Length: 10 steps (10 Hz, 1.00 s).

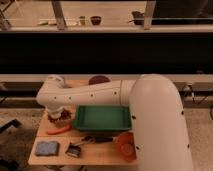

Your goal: Place grapes in table surface

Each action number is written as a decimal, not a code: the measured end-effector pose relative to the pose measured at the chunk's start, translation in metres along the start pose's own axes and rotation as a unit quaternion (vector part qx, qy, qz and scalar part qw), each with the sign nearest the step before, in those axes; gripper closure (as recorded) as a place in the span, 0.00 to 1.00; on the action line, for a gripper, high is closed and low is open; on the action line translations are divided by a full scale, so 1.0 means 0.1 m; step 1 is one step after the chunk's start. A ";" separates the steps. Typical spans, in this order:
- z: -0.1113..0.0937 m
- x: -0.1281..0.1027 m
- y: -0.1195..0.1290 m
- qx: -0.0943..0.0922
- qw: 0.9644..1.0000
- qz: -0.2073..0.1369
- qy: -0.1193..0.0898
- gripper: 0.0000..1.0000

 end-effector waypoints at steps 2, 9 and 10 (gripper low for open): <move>0.00 -0.04 -0.07 0.009 1.000 -0.007 -0.004 0.98; -0.34 -0.30 -0.21 0.050 0.998 -0.041 0.003 0.98; -0.32 -0.29 -0.20 0.053 0.998 -0.044 0.006 0.98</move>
